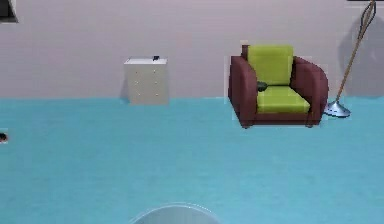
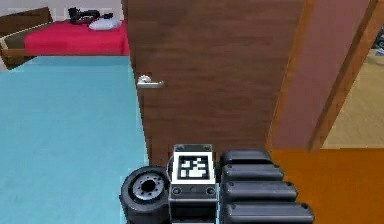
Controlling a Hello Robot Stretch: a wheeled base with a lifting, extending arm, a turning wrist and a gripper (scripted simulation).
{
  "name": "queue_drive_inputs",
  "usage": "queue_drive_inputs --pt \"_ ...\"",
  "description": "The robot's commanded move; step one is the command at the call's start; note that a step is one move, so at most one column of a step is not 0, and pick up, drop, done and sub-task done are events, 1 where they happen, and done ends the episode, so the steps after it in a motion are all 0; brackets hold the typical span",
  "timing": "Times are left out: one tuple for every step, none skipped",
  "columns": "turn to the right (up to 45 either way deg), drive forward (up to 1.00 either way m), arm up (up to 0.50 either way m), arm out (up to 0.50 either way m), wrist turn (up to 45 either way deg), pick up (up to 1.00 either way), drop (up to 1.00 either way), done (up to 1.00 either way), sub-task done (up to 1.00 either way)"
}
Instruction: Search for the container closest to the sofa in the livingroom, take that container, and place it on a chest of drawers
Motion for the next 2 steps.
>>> queue_drive_inputs --pt "0.0 0.50 0.00 0.00 0.0 0.00 0.00 0.00 0.00" --pt "-18.0 0.00 0.00 0.00 0.0 0.00 0.00 0.00 0.00"
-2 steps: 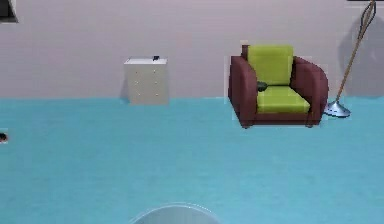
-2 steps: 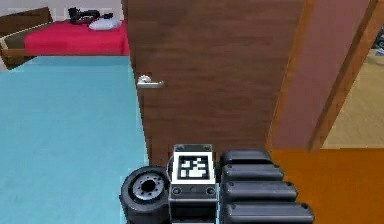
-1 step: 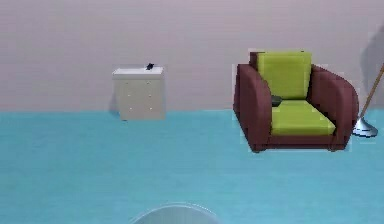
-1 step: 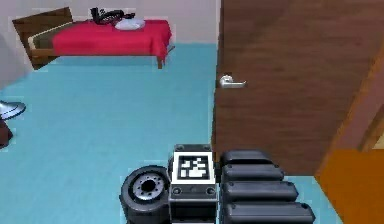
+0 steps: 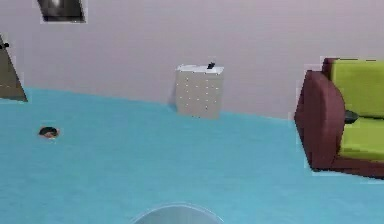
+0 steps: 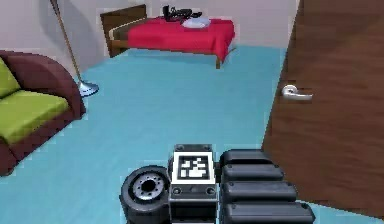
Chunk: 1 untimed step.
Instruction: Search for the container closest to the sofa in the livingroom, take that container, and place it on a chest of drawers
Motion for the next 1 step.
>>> queue_drive_inputs --pt "0.0 1.00 0.00 0.00 0.0 0.00 0.00 0.00 0.00"
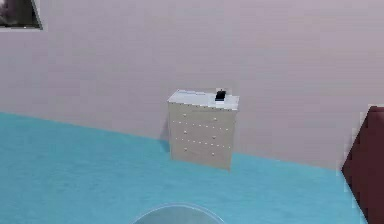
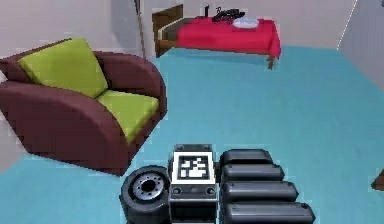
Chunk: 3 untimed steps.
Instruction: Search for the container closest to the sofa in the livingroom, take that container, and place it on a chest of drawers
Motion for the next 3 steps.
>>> queue_drive_inputs --pt "-3.0 0.00 0.00 0.00 0.0 0.00 0.00 0.00 0.00" --pt "0.0 1.00 0.00 0.00 0.0 0.00 0.00 0.00 0.00" --pt "-6.0 0.00 0.00 0.00 0.0 0.00 0.00 0.00 0.00"
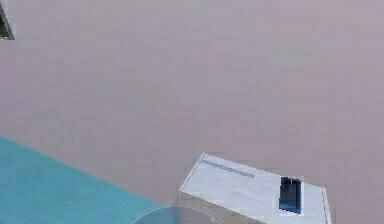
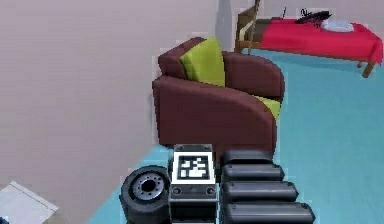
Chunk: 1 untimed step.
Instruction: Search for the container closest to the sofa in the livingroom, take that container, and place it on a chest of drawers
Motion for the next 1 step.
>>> queue_drive_inputs --pt "-3.0 0.00 0.00 0.00 0.0 0.00 0.00 0.00 0.00"
